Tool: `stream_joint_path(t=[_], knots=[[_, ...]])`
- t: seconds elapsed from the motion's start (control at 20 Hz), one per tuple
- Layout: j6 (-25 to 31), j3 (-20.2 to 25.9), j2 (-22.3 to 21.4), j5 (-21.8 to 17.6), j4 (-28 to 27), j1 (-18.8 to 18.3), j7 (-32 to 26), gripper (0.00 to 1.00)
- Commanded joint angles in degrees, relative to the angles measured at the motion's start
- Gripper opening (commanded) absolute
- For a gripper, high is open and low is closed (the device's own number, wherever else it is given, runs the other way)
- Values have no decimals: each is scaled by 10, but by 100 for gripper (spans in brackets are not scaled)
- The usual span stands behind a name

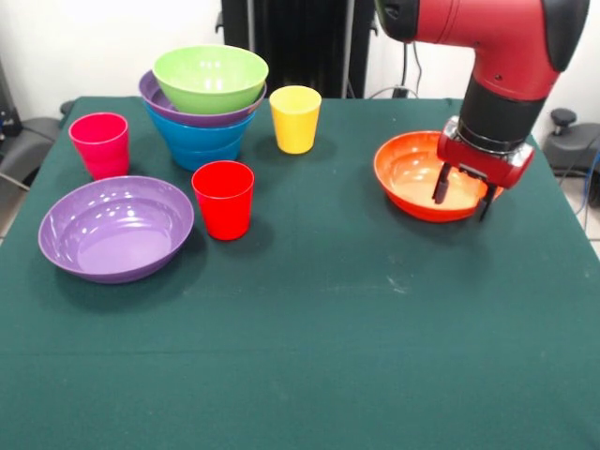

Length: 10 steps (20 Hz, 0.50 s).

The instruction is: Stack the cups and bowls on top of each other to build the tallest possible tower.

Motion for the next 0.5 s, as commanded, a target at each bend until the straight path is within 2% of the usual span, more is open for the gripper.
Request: stream_joint_path(t=[0.05,0.15,0.5], knots=[[-42,75,23,15,36,-20,67,100],[-39,89,21,16,37,-36,52,100],[-35,55,28,14,17,-12,78,100]])
